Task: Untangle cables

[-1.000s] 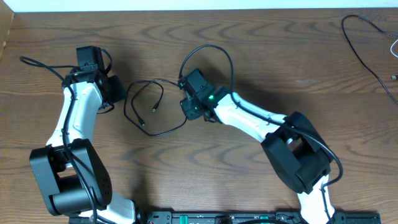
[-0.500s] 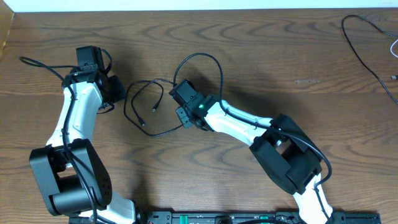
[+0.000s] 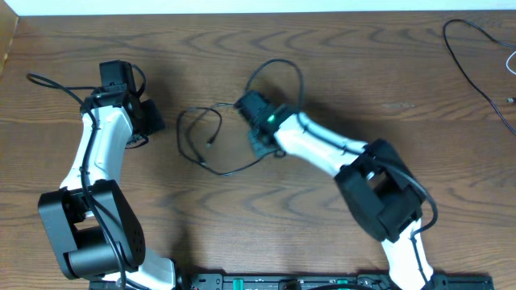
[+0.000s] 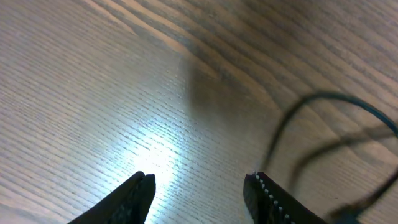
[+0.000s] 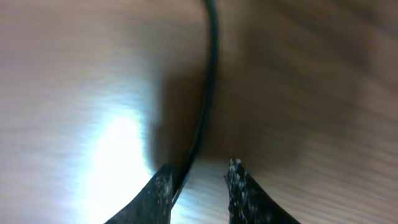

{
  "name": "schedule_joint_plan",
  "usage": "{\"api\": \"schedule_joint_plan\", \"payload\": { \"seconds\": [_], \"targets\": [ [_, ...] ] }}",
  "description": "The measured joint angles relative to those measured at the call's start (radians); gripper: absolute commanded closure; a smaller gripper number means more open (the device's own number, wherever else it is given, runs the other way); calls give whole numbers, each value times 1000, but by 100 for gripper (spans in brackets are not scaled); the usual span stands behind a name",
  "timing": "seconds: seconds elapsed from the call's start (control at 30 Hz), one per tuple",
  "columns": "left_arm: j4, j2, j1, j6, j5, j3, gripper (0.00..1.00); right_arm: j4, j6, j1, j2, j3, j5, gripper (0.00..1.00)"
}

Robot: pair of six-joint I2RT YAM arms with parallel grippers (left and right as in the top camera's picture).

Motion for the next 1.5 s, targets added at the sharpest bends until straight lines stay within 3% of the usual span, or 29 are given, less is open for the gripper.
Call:
{"api": "schedule_joint_plan", "payload": {
  "seconds": [0.13, 0.23, 0.63, 0.93, 1.07, 1.2, 1.33, 1.5],
  "targets": [
    [0, 0, -11, 0, 43, 0, 48, -77, -4, -100, 1, 18, 1, 69],
    [8, 0, -35, 0, 77, 0, 48, -85, -23, -172, 2, 18, 1, 74],
    [38, 0, -211, -1, 116, 0, 48, 159, -132, -381, 2, 24, -49, 82],
    [62, 0, -275, -1, 123, 0, 48, -16, -149, -384, 2, 29, -286, 71],
    [79, 0, -275, -1, 123, 0, 48, -82, -146, -363, 2, 29, -346, 77],
    [79, 0, -275, -1, 123, 0, 48, -117, -99, -323, 2, 29, -337, 79],
    [79, 0, -275, -1, 123, 0, 48, -142, -43, -291, 9, 44, -280, 70],
    [79, 0, -275, -1, 123, 0, 48, -171, 23, -264, 26, 60, -211, 71]
  ]
}}
